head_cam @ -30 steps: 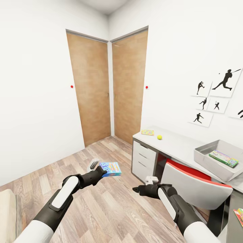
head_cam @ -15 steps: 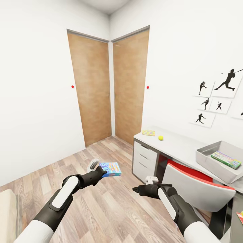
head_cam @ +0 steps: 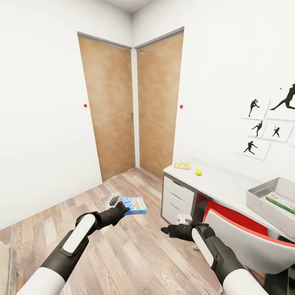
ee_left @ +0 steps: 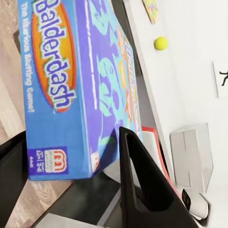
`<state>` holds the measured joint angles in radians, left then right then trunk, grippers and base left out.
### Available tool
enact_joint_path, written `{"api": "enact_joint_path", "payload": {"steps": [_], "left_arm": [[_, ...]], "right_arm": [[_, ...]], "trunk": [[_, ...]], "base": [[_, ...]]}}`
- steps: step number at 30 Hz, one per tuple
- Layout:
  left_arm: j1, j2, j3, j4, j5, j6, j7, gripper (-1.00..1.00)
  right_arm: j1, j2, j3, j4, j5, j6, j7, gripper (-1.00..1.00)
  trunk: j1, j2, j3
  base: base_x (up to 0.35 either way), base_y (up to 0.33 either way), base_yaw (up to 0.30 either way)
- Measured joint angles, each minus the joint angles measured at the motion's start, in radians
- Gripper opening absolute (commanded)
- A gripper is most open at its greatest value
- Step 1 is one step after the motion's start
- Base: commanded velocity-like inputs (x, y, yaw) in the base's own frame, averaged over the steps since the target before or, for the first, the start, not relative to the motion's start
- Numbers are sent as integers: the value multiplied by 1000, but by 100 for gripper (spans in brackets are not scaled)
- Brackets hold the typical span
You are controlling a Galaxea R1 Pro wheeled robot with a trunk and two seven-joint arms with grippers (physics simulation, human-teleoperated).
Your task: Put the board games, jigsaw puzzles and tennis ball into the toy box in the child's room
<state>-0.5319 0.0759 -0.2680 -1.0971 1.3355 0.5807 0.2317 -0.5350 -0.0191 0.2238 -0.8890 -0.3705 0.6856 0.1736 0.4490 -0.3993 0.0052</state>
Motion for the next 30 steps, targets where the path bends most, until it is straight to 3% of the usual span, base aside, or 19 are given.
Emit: {"api": "enact_joint_path", "payload": {"steps": [30], "left_arm": [[0, 0, 0, 0, -2, 0, 0, -100]], "right_arm": [[0, -1, 0, -4, 0, 0, 1, 100]], "trunk": [[0, 0, 0]], "base": [[332, 0, 0]]}}
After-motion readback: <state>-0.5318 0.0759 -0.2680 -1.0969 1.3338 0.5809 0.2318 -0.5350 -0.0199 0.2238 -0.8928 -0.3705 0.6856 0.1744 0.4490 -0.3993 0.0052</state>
